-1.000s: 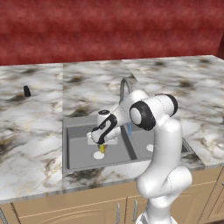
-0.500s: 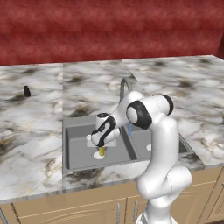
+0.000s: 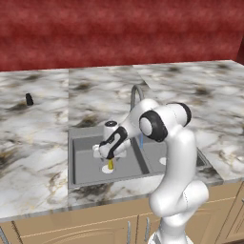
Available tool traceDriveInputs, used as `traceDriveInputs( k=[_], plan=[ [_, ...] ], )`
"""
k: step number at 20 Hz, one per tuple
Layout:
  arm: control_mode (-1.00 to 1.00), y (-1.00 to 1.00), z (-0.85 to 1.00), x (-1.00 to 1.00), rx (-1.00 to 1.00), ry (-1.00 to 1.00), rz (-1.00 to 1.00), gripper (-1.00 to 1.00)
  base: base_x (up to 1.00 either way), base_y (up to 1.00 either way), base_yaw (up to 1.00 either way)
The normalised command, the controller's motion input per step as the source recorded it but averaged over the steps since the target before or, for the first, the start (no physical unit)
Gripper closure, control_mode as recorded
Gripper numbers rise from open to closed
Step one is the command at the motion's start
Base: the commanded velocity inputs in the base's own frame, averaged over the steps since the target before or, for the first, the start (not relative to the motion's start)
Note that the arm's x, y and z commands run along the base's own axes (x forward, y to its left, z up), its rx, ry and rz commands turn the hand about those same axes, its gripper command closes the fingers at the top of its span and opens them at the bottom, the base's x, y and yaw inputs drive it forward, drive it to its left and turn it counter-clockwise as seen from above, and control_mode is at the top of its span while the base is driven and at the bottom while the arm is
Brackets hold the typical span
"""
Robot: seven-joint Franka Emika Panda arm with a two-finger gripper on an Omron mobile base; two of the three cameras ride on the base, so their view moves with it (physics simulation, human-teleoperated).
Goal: Turn on the sink faucet. Then move the lemon wedge from the counter to the sink. Turn off the sink. Move the vegetable from the sink to the pot next to the stove. Finally move the pot to the front left burner.
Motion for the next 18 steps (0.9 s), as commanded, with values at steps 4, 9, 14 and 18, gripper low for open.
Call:
traceDriveInputs(
  k=[4, 9, 14, 18],
  plan=[
    [-1.00, 0.00, 0.66, -0.18, 0.00, -0.09, 0.00, -1.00, 0.00, 0.00, 0.00],
    [-1.00, 0.00, 0.77, -0.20, 0.00, -0.05, 0.00, -1.00, 0.00, 0.00, 0.00],
    [-1.00, -0.04, 0.75, -0.22, 0.00, -0.01, 0.00, -1.00, 0.00, 0.00, 0.00],
    [-1.00, -0.14, 0.76, -0.31, 0.02, 0.00, 0.02, -1.00, 0.00, 0.00, 0.00]
  ],
)
